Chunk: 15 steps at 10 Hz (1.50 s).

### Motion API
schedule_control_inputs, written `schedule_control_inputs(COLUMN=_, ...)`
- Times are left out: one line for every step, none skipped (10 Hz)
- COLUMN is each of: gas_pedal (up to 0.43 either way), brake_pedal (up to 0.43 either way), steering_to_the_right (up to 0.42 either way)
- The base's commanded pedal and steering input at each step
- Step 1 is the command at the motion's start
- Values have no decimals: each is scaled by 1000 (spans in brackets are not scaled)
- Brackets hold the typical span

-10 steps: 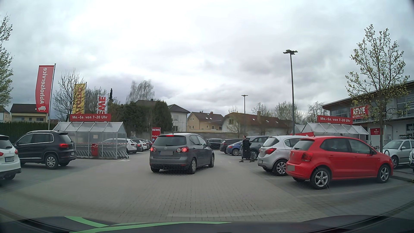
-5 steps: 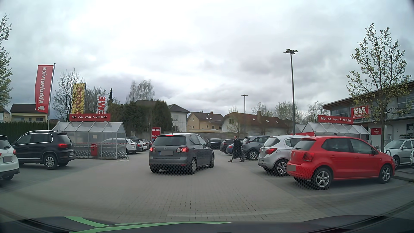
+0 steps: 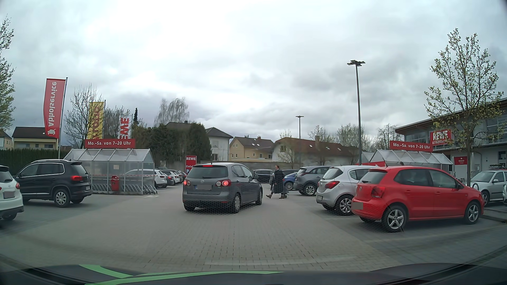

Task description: Follow the waypoints while adhering to traffic rules and regulations

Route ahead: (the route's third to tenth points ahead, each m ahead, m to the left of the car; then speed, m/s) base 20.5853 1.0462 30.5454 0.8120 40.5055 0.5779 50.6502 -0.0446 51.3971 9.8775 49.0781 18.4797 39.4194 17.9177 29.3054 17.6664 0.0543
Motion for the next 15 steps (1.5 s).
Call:
schedule_control_inputs(gas_pedal=0, brake_pedal=183, steering_to_the_right=-3)
schedule_control_inputs(gas_pedal=0, brake_pedal=195, steering_to_the_right=-3)
schedule_control_inputs(gas_pedal=0, brake_pedal=195, steering_to_the_right=-3)
schedule_control_inputs(gas_pedal=0, brake_pedal=201, steering_to_the_right=-3)
schedule_control_inputs(gas_pedal=0, brake_pedal=207, steering_to_the_right=-3)
schedule_control_inputs(gas_pedal=0, brake_pedal=207, steering_to_the_right=-3)
schedule_control_inputs(gas_pedal=0, brake_pedal=207, steering_to_the_right=-3)
schedule_control_inputs(gas_pedal=0, brake_pedal=207, steering_to_the_right=-3)
schedule_control_inputs(gas_pedal=0, brake_pedal=213, steering_to_the_right=-3)
schedule_control_inputs(gas_pedal=0, brake_pedal=213, steering_to_the_right=-3)
schedule_control_inputs(gas_pedal=0, brake_pedal=213, steering_to_the_right=-3)
schedule_control_inputs(gas_pedal=0, brake_pedal=213, steering_to_the_right=-3)
schedule_control_inputs(gas_pedal=0, brake_pedal=213, steering_to_the_right=-3)
schedule_control_inputs(gas_pedal=0, brake_pedal=213, steering_to_the_right=-3)
schedule_control_inputs(gas_pedal=0, brake_pedal=213, steering_to_the_right=-3)
